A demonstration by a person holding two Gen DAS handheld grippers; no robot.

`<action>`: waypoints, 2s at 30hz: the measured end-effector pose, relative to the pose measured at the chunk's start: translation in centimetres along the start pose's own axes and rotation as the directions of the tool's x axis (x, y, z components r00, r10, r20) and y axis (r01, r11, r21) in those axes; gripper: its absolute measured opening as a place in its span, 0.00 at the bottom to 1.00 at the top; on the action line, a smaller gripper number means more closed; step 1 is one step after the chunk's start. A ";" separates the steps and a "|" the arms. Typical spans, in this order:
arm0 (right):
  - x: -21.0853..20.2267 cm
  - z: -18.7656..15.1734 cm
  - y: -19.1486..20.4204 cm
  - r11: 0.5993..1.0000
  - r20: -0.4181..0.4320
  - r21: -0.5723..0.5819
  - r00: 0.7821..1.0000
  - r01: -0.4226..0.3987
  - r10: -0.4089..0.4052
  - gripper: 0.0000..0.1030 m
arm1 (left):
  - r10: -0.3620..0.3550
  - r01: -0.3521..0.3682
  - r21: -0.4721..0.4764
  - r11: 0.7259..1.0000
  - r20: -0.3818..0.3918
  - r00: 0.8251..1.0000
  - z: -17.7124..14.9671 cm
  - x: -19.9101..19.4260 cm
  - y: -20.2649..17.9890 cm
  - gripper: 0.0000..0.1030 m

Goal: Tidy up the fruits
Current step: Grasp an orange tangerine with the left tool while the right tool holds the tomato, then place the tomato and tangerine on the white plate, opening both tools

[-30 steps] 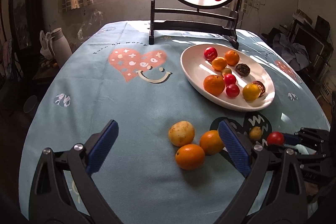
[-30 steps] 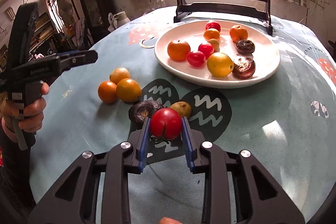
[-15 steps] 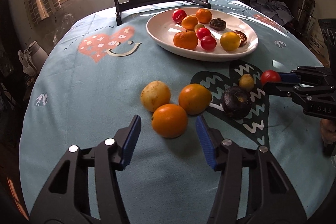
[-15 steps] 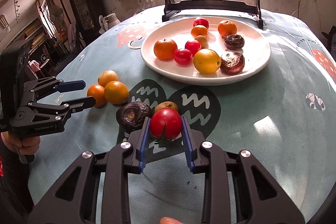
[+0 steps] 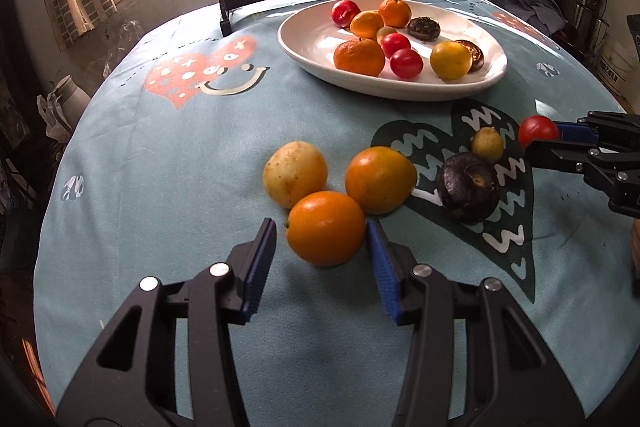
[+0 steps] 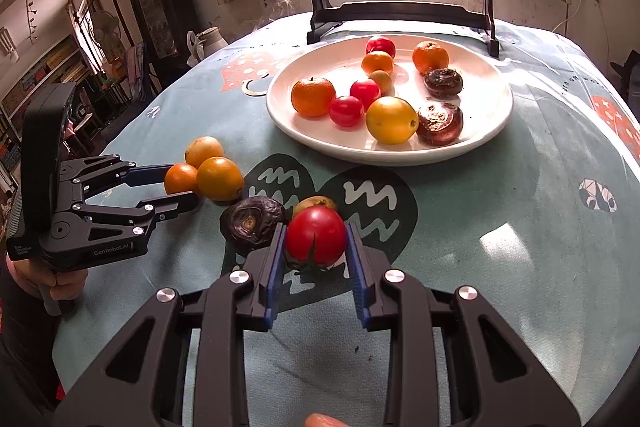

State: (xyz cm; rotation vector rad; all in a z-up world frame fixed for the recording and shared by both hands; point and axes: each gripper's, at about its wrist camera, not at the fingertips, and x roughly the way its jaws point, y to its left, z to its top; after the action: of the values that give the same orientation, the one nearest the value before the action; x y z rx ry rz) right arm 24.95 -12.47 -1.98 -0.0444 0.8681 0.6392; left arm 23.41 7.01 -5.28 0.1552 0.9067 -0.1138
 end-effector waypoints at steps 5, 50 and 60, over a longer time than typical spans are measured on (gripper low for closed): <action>0.0 0.0 0.0 1.000 -0.001 -0.001 1.000 0.003 -0.003 0.30 | -0.017 0.017 0.010 1.000 -0.002 1.000 0.1 0.3 -0.2 0.39; 0.8 6.4 -5.3 0.989 0.192 0.148 0.981 -0.023 -0.006 0.54 | 0.079 -0.036 -0.216 0.976 0.194 0.978 11.5 -1.6 -0.3 0.94; 1.8 2.3 -0.9 0.999 0.049 0.038 0.999 -0.006 0.004 0.49 | 0.146 -0.075 -0.329 0.941 0.198 0.969 3.5 -3.6 1.2 0.96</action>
State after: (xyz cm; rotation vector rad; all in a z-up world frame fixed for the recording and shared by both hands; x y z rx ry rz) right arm 27.89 -11.68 -1.93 0.0074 0.8325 0.6259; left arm 24.09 7.65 -0.19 -0.1077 0.6819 0.1206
